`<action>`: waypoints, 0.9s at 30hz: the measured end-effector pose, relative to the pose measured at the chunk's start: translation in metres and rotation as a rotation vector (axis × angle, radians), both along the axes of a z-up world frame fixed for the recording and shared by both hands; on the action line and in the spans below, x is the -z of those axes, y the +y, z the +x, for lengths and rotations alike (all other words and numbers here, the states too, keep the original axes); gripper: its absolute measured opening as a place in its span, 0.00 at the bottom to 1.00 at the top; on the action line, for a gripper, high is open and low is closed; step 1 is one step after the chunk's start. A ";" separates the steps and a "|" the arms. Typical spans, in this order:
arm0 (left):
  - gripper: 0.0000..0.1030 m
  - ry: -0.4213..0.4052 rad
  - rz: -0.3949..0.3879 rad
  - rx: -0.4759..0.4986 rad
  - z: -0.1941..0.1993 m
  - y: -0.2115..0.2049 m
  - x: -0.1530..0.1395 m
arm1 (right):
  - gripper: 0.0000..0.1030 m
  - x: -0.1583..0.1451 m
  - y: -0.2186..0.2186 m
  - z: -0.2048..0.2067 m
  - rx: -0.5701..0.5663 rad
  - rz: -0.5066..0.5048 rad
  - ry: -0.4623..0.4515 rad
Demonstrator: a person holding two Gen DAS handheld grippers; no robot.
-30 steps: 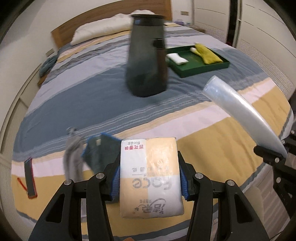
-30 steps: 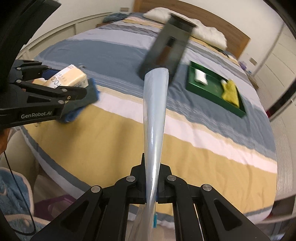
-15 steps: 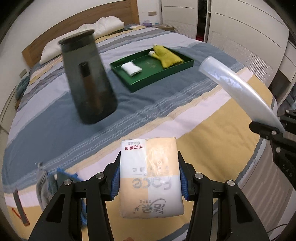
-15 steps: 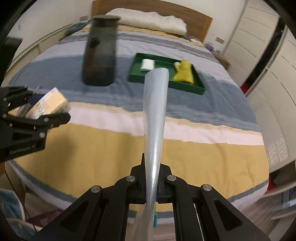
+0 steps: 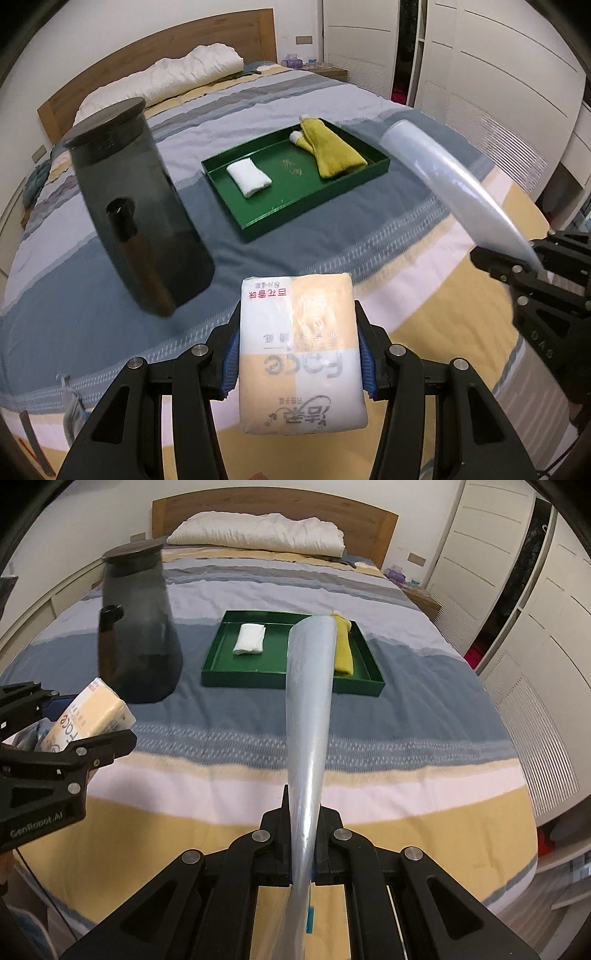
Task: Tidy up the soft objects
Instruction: 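Carry the tissue pack and clear tube over the green tray with both tools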
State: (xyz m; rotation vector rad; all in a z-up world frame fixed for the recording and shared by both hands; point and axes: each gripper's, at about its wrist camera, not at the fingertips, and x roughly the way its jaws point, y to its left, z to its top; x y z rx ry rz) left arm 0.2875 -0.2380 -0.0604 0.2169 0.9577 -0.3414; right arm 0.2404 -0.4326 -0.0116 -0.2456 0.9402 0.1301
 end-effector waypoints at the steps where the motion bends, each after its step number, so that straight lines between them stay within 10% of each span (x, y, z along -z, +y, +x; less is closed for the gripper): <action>1: 0.44 0.003 -0.006 -0.005 0.005 0.000 0.001 | 0.04 0.002 -0.001 0.008 -0.001 0.002 0.001; 27: 0.44 -0.061 -0.089 -0.187 0.166 -0.041 0.011 | 0.04 0.067 0.000 0.243 -0.017 -0.015 -0.088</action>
